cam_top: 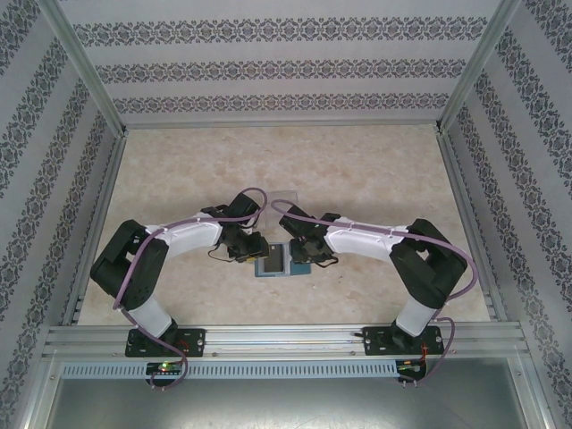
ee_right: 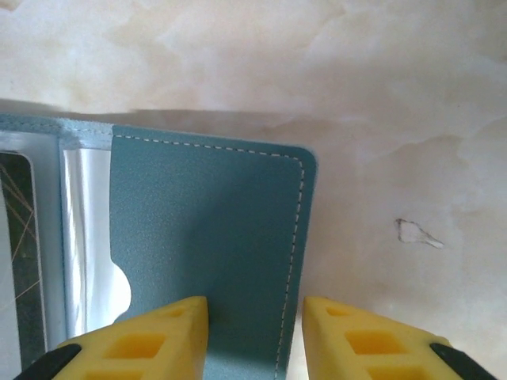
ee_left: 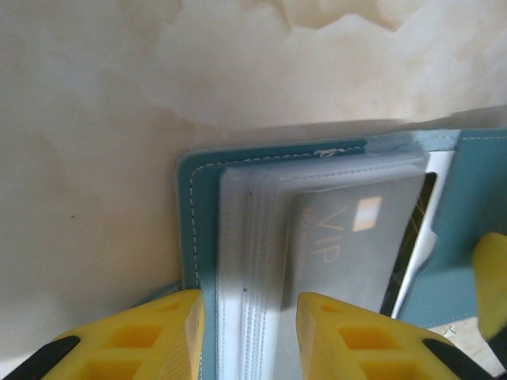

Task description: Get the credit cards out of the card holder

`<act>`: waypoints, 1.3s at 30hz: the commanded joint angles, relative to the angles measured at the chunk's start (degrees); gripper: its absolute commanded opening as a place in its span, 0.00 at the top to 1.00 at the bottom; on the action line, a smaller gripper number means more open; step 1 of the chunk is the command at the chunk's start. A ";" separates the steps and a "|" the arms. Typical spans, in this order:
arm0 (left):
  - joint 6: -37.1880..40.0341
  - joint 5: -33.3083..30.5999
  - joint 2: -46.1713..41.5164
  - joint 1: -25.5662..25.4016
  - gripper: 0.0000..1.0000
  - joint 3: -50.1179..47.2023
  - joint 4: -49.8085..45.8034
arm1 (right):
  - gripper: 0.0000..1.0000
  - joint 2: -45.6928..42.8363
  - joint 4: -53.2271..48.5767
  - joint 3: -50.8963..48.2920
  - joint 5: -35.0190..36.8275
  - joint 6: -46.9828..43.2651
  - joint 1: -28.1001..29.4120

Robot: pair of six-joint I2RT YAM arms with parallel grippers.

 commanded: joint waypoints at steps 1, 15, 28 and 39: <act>1.19 0.05 1.02 -0.89 0.66 -1.18 1.00 | 0.62 -3.34 -2.74 2.11 -0.38 0.01 -0.53; 0.63 -0.22 1.16 -0.84 0.69 -2.91 1.83 | 0.65 -6.87 2.84 2.93 -10.30 3.82 -0.86; 0.51 -0.07 1.06 -0.84 0.71 -2.90 1.83 | 0.72 0.80 14.29 0.51 -19.69 6.94 -1.70; 0.37 0.06 0.87 -0.84 0.71 -3.34 2.09 | 0.75 4.49 16.74 0.13 -20.49 7.12 -2.07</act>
